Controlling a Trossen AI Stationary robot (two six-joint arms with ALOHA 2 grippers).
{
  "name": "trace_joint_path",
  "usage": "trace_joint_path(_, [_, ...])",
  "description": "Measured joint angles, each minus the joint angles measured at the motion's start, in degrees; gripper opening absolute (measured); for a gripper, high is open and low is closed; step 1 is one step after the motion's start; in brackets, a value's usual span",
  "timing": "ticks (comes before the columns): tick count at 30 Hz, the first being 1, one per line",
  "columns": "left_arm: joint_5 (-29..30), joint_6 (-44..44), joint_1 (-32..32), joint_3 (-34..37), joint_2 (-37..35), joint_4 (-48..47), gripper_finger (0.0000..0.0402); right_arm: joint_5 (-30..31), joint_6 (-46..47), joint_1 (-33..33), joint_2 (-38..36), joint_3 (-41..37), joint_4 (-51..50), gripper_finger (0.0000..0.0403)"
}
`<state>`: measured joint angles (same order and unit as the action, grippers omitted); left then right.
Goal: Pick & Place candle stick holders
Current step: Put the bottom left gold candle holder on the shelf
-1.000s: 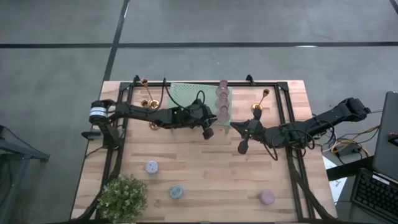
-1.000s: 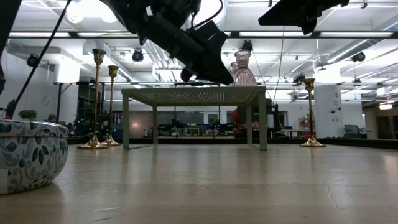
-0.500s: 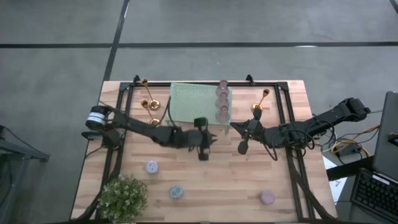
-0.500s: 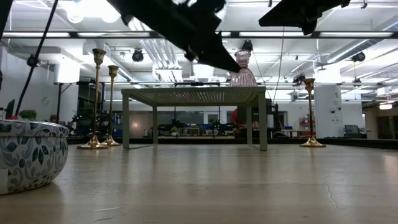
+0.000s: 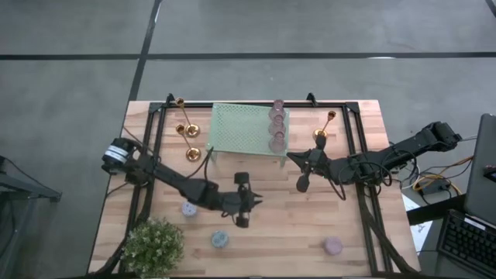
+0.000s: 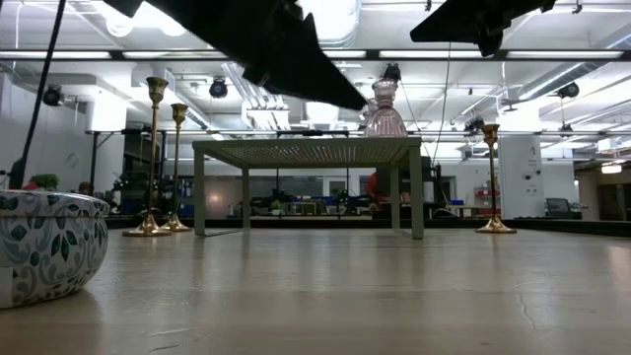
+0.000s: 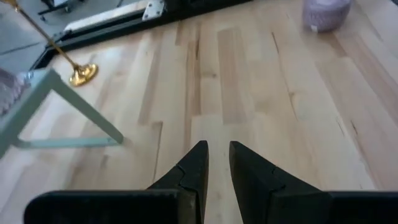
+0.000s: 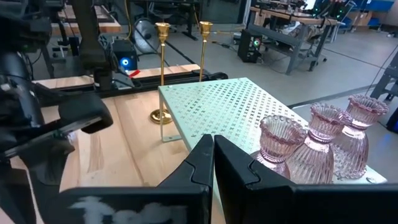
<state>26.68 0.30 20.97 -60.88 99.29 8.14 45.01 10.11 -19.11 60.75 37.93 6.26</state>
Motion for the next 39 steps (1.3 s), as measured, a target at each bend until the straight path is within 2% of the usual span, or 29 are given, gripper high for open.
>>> trace_joint_path(6, [0.1, -2.0, 0.6, 2.1, -0.8, -0.7, 0.0069, 0.0, 0.0, 0.0, 0.0, 0.0, 0.0, 0.0008])
trace_joint_path(17, [-1.3, -9.5, 1.4, 2.1, -9.8, -18.2, 0.0069, -0.2, 0.3, 0.0, 0.0, -0.2, 0.0, 0.0008])
trace_joint_path(20, [-4.0, -10.6, 2.0, 2.1, -12.8, -22.1, 0.0069, -0.2, 0.4, 0.0, 0.0, -0.2, -0.1, 0.0008])
trace_joint_path(24, [-11.9, -14.6, 2.5, 2.1, -17.4, -26.9, 0.0069, -0.2, 0.4, 0.0, 0.0, -0.2, 0.0, 0.0008])
trace_joint_path(28, [-15.5, -18.1, 4.4, 2.6, -20.7, -27.1, 0.0069, -0.2, 0.4, 0.0, 0.0, -0.2, 0.0, 0.0008])
trace_joint_path(39, [-13.5, -27.6, 11.2, 4.5, -22.4, -28.3, 0.0069, -1.6, 2.4, -0.2, 0.0, -0.2, 0.0, 0.0008])
